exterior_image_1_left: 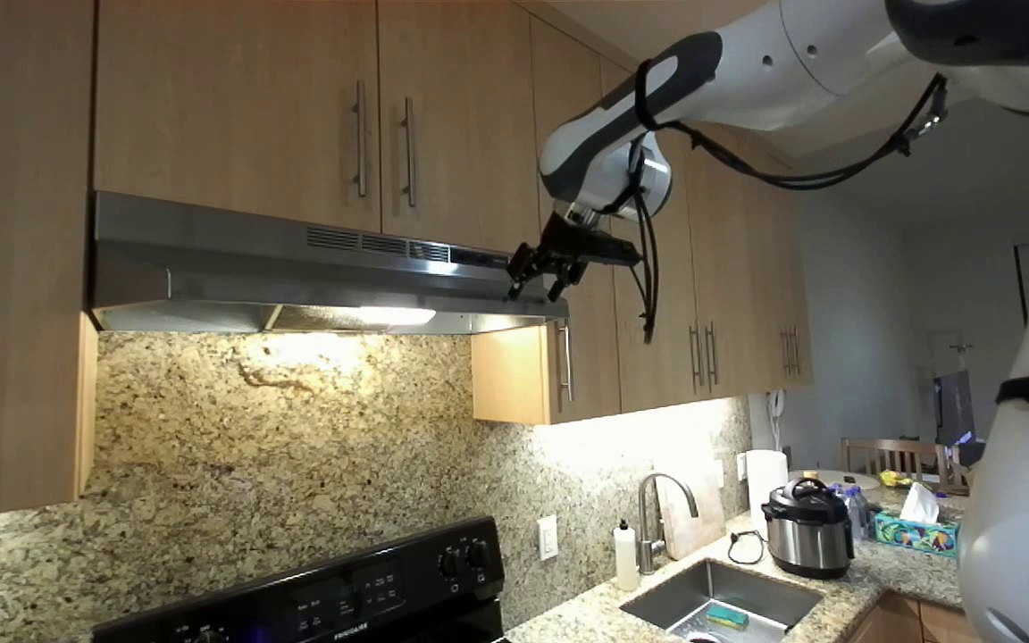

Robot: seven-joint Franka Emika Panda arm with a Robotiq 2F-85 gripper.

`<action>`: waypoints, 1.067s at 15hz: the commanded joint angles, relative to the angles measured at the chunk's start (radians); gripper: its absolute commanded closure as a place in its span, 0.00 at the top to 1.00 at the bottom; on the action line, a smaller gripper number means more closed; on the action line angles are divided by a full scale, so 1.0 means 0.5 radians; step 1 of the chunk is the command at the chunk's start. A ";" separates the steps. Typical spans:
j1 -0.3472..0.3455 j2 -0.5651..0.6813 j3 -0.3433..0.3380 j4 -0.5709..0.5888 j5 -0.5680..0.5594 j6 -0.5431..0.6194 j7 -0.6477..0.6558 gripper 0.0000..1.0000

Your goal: Turn on the stove light

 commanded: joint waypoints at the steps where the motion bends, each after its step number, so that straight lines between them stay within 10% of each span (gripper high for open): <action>1: -0.027 -0.188 0.063 -0.197 -0.086 -0.098 0.139 1.00; 16: -0.012 -0.199 0.140 -0.482 -0.250 -0.366 0.289 1.00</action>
